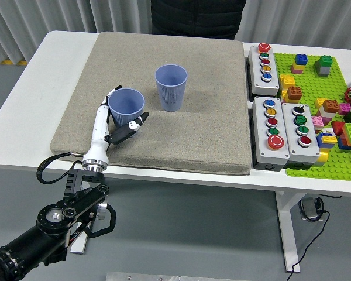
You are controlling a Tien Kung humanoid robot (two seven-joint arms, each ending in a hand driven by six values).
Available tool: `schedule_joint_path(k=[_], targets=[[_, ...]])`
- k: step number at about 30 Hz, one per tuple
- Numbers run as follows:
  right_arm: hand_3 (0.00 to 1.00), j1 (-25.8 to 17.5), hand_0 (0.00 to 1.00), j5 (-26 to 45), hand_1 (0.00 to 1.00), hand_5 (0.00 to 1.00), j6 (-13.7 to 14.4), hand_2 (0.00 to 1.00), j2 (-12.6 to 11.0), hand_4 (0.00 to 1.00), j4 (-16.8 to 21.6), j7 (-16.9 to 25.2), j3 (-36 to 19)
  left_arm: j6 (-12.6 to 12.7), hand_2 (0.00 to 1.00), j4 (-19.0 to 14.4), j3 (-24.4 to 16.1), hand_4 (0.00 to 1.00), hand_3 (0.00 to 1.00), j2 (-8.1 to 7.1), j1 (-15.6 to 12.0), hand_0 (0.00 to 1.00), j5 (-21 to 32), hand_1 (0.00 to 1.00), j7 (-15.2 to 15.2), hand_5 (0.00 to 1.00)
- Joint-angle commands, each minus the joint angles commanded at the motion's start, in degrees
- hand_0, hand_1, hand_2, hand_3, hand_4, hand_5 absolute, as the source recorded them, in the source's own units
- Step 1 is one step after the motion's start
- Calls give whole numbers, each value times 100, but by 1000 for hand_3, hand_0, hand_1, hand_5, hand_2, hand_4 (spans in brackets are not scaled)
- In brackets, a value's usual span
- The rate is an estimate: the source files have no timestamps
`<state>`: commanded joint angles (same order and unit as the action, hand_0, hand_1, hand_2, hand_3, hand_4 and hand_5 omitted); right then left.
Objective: Pick cup pour cup place
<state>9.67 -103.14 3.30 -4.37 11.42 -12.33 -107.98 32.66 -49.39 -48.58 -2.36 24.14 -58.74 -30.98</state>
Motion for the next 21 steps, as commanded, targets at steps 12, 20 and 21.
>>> schedule_joint_path(k=[12,20,21], targets=[[626,13,701,18,704,315,2,650,-3,20,-2,3,8,-40,962,18,-134,997,986,-15,-36,758,-185,789,50,449],[627,-18,701,-33,704,316,-8,648,-2,20,1,-2,-15,-101,969,-141,-282,998,990,-57,-187,766,-390,793,111,450],[627,-25,701,-36,704,316,-8,648,-1,20,1,-3,-15,-112,969,-162,-306,998,990,-60,-209,766,-434,793,127,450]])
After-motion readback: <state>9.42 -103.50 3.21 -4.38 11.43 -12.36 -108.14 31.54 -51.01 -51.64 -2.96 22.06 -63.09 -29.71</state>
